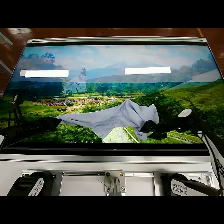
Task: Fold the shirts.
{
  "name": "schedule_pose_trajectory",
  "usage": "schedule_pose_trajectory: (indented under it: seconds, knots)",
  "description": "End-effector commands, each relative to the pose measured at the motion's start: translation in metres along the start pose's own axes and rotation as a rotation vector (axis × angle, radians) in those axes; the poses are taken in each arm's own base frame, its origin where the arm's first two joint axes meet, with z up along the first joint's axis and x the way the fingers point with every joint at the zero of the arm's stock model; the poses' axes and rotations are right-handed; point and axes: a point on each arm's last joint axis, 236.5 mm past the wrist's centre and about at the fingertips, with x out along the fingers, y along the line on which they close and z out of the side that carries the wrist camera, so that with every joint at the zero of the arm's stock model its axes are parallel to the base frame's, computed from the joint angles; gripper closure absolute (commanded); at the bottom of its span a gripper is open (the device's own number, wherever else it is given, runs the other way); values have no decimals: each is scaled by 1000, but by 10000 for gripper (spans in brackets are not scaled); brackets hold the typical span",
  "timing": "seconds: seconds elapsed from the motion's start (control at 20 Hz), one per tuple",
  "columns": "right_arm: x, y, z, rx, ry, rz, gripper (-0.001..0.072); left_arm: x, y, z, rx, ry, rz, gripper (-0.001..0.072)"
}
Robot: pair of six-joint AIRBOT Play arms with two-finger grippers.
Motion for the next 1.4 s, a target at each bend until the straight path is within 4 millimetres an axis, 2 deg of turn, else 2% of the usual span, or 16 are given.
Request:
schedule_pose_trajectory:
  seconds: [0.0, 0.05, 0.1, 0.2, 0.25, 0.35, 0.45, 0.55, 0.65, 0.7, 0.75, 0.85, 0.95, 1.05, 1.2, 1.35]
  knots:
    - [31, 15, 0, 25, 10, 33, 82, 0, 0, 0, 0, 0, 0, 667]
    - [31, 21, 0, 9, 11, 47, 437, 0, 0, 0, 0, -1, 0, 667]
    - [28, 27, -2, 7, 22, 63, 623, 0, 0, 1, 2, -5, 2, 667]
    - [11, 47, -7, -104, 47, 101, 643, -3, 4, 11, 20, -40, 25, 667]
    - [-5, 62, -10, -190, 56, 116, 643, -8, 7, 22, 43, -65, 49, 667]
    - [-51, 92, -12, -369, 15, 93, 643, -37, 12, 58, 100, -148, 124, 667]
    - [-121, 128, -7, -600, -152, 1, 643, -89, 9, 110, 142, -287, 201, 667]
    - [-216, 169, -3, -795, -459, -145, 643, -162, -12, 164, 183, -478, 260, 667]
    - [-328, 215, -16, -894, -864, -258, 644, -239, -49, 203, 256, -678, 307, 667]
    - [-381, 238, -36, -916, -1061, -269, 643, -276, -74, 214, 304, -769, 318, 667]
    - [-420, 257, -61, -934, -1211, -253, 644, -305, -99, 219, 351, -841, 318, 667]
    - [-469, 279, -112, -954, -1402, -202, 644, -353, -145, 217, 436, -955, 308, 667]
    - [-487, 279, -147, -910, -1473, -155, 644, -383, -174, 203, 498, -1008, 320, 667]
    - [-492, 276, -169, -865, -1498, -99, 644, -396, -179, 187, 524, -1009, 364, 667]
    - [-479, 267, -173, -802, -1435, -74, 644, -377, -146, 164, 504, -844, 481, 667]
    - [-451, 244, -145, -678, -1284, -118, 644, -341, -106, 152, 459, -670, 524, 667]
